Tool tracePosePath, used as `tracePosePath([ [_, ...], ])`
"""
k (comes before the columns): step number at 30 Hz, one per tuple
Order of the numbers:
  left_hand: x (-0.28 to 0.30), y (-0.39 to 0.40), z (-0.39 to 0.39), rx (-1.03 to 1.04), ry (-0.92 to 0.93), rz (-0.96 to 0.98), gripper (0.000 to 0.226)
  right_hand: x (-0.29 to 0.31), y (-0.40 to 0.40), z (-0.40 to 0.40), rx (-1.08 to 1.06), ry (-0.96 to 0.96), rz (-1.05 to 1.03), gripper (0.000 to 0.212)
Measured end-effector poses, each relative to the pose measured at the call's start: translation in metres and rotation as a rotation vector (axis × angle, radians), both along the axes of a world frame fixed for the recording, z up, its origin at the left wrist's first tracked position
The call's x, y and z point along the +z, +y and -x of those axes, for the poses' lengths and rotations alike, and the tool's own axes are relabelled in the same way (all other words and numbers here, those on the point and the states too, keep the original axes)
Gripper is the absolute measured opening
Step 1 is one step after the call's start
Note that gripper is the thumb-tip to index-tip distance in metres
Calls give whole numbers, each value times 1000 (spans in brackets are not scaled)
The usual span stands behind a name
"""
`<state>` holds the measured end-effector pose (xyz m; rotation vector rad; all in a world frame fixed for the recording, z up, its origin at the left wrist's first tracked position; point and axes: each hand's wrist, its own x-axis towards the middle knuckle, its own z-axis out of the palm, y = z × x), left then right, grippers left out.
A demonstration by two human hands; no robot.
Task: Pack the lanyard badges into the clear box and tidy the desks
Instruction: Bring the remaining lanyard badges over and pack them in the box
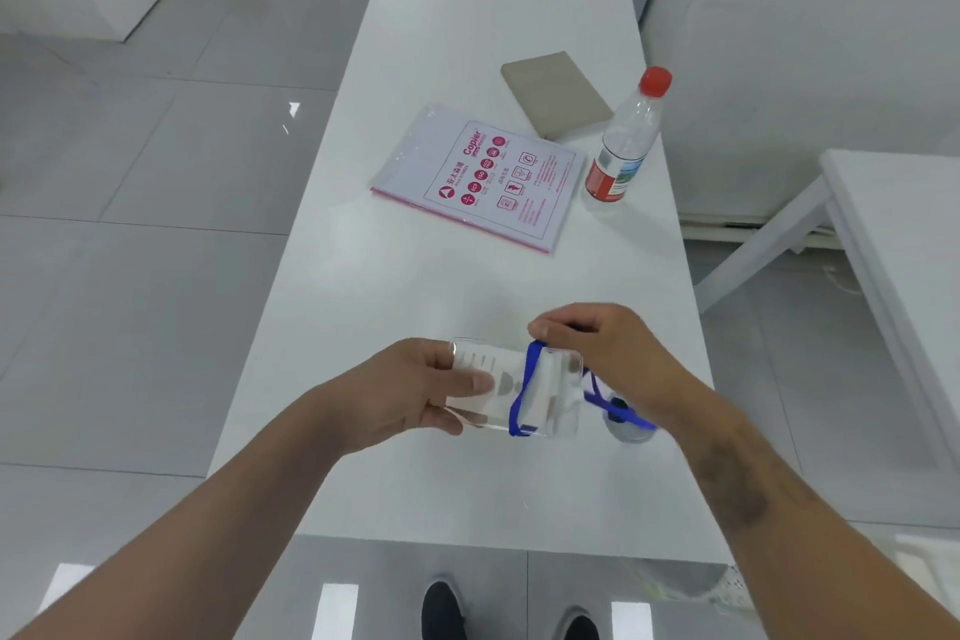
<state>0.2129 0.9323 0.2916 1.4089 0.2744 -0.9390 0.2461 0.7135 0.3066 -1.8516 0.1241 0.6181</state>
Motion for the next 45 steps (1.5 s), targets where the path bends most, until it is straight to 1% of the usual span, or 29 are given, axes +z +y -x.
tracePosePath([
  [3, 6, -8, 1, 181, 86, 161, 30, -17, 7, 20, -153, 212, -66, 43],
  [4, 6, -12, 0, 278, 90, 179, 28, -22, 11, 29, -150, 252, -93, 47],
  [5, 7, -15, -2, 367, 73, 162, 25, -25, 15, 38, -98, 249, -124, 47],
  [6, 6, -18, -3, 435, 29, 98, 21, -24, 18, 48, -29, 224, -132, 44],
  [7, 5, -20, -4, 473, -35, -9, 18, -21, 21, 56, 34, 190, -103, 42],
  [8, 2, -21, -4, 472, -116, -145, 14, -17, 20, 62, 97, 140, -37, 40],
  [10, -5, -20, 1, 376, -296, -402, 12, -8, 18, 67, 243, -16, 164, 32],
  [12, -9, -16, 6, 201, -420, -539, 9, -1, 12, 60, 359, -189, 368, 24],
  [13, -10, -14, 9, 98, -439, -562, 9, 5, 8, 54, 362, -254, 415, 22],
  [14, -9, -13, 12, -8, -436, -563, 10, 12, 5, 46, 345, -302, 419, 19],
  [16, -4, -12, 17, -166, -397, -517, 10, 17, -2, 33, 281, -341, 360, 15],
  [17, -2, -13, 18, -194, -362, -470, 10, 18, -5, 27, 225, -312, 290, 14],
  [18, 3, -11, 21, -178, -313, -399, 11, 18, -7, 25, 151, -252, 197, 13],
  [19, 6, -10, 23, -120, -252, -296, 13, 14, -10, 25, 66, -173, 113, 13],
  [20, 9, -9, 25, -39, -189, -173, 16, 10, -12, 27, -4, -96, 74, 16],
  [22, 15, -9, 30, 142, -86, 25, 21, -6, -13, 37, -42, 7, 148, 24],
  [23, 18, -10, 31, 221, -62, 62, 22, -12, -11, 46, -24, 45, 186, 27],
  [24, 19, -13, 31, 283, -63, 47, 20, -16, -7, 57, 7, 78, 187, 27],
  [25, 20, -17, 31, 325, -86, -10, 18, -17, -3, 69, 52, 99, 177, 27],
  [27, 18, -25, 31, 339, -177, -190, 12, -9, 4, 89, 168, 67, 216, 31],
  [29, 17, -34, 36, 283, -280, -333, 11, 3, 1, 101, 322, -34, 353, 28],
  [31, 16, -42, 42, 220, -347, -387, 12, 20, -6, 101, 465, -178, 543, 26],
  [33, 16, -49, 47, 158, -385, -399, 14, 39, -13, 94, 513, -332, 689, 26],
  [36, 19, -59, 51, 101, -355, -309, 14, 50, -31, 77, 388, -432, 715, 14],
  [38, 24, -67, 56, 91, -336, -249, 16, 44, -47, 73, 226, -439, 639, 17],
  [39, 26, -71, 58, 93, -335, -225, 17, 40, -53, 74, 128, -405, 565, 21],
  [41, 31, -82, 62, 93, -344, -204, 18, 34, -65, 79, -47, -262, 390, 26],
  [43, 34, -96, 64, 83, -347, -209, 17, 30, -79, 85, -136, -187, 281, 33],
  [45, 36, -115, 67, 81, -338, -208, 16, 27, -98, 91, -198, -175, 198, 37],
])
